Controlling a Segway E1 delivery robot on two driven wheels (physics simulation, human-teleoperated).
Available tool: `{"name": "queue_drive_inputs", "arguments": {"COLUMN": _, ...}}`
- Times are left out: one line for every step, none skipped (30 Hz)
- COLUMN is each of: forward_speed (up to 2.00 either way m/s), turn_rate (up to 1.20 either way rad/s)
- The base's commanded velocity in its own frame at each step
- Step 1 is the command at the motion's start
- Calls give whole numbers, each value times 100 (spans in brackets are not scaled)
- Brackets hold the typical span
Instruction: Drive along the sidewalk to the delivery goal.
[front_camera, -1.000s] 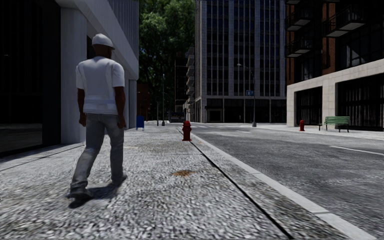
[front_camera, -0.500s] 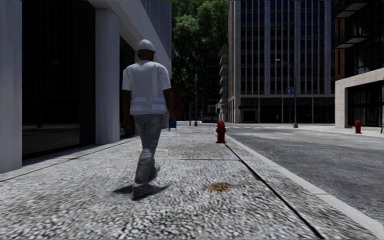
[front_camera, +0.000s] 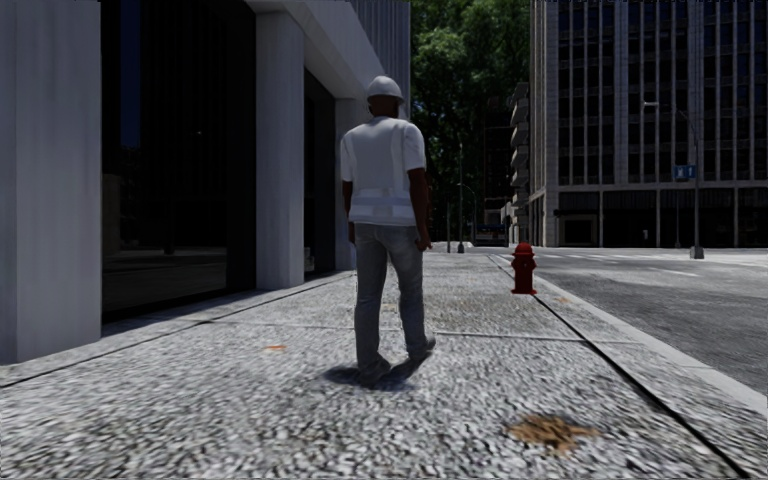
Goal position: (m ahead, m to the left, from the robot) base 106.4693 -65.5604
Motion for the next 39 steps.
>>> {"name": "queue_drive_inputs", "arguments": {"forward_speed": 114, "turn_rate": 46}}
{"name": "queue_drive_inputs", "arguments": {"forward_speed": 114, "turn_rate": 46}}
{"name": "queue_drive_inputs", "arguments": {"forward_speed": 114, "turn_rate": 46}}
{"name": "queue_drive_inputs", "arguments": {"forward_speed": 114, "turn_rate": 46}}
{"name": "queue_drive_inputs", "arguments": {"forward_speed": 114, "turn_rate": 46}}
{"name": "queue_drive_inputs", "arguments": {"forward_speed": 114, "turn_rate": 46}}
{"name": "queue_drive_inputs", "arguments": {"forward_speed": 114, "turn_rate": 46}}
{"name": "queue_drive_inputs", "arguments": {"forward_speed": 114, "turn_rate": 46}}
{"name": "queue_drive_inputs", "arguments": {"forward_speed": 114, "turn_rate": 46}}
{"name": "queue_drive_inputs", "arguments": {"forward_speed": 114, "turn_rate": 46}}
{"name": "queue_drive_inputs", "arguments": {"forward_speed": 114, "turn_rate": 46}}
{"name": "queue_drive_inputs", "arguments": {"forward_speed": 114, "turn_rate": 46}}
{"name": "queue_drive_inputs", "arguments": {"forward_speed": 114, "turn_rate": 46}}
{"name": "queue_drive_inputs", "arguments": {"forward_speed": 114, "turn_rate": 46}}
{"name": "queue_drive_inputs", "arguments": {"forward_speed": 114, "turn_rate": 46}}
{"name": "queue_drive_inputs", "arguments": {"forward_speed": 114, "turn_rate": 46}}
{"name": "queue_drive_inputs", "arguments": {"forward_speed": 114, "turn_rate": 46}}
{"name": "queue_drive_inputs", "arguments": {"forward_speed": 114, "turn_rate": 46}}
{"name": "queue_drive_inputs", "arguments": {"forward_speed": 114, "turn_rate": 46}}
{"name": "queue_drive_inputs", "arguments": {"forward_speed": 114, "turn_rate": 46}}
{"name": "queue_drive_inputs", "arguments": {"forward_speed": 114, "turn_rate": 46}}
{"name": "queue_drive_inputs", "arguments": {"forward_speed": 114, "turn_rate": 46}}
{"name": "queue_drive_inputs", "arguments": {"forward_speed": 114, "turn_rate": 45}}
{"name": "queue_drive_inputs", "arguments": {"forward_speed": 114, "turn_rate": 43}}
{"name": "queue_drive_inputs", "arguments": {"forward_speed": 114, "turn_rate": 43}}
{"name": "queue_drive_inputs", "arguments": {"forward_speed": 114, "turn_rate": 41}}
{"name": "queue_drive_inputs", "arguments": {"forward_speed": 114, "turn_rate": 39}}
{"name": "queue_drive_inputs", "arguments": {"forward_speed": 114, "turn_rate": 38}}
{"name": "queue_drive_inputs", "arguments": {"forward_speed": 114, "turn_rate": 38}}
{"name": "queue_drive_inputs", "arguments": {"forward_speed": 114, "turn_rate": 37}}
{"name": "queue_drive_inputs", "arguments": {"forward_speed": 114, "turn_rate": 36}}
{"name": "queue_drive_inputs", "arguments": {"forward_speed": 115, "turn_rate": 23}}
{"name": "queue_drive_inputs", "arguments": {"forward_speed": 115, "turn_rate": 23}}
{"name": "queue_drive_inputs", "arguments": {"forward_speed": 121, "turn_rate": 0}}
{"name": "queue_drive_inputs", "arguments": {"forward_speed": 128, "turn_rate": 0}}
{"name": "queue_drive_inputs", "arguments": {"forward_speed": 133, "turn_rate": 0}}
{"name": "queue_drive_inputs", "arguments": {"forward_speed": 133, "turn_rate": 0}}
{"name": "queue_drive_inputs", "arguments": {"forward_speed": 176, "turn_rate": 0}}
{"name": "queue_drive_inputs", "arguments": {"forward_speed": 200, "turn_rate": 0}}
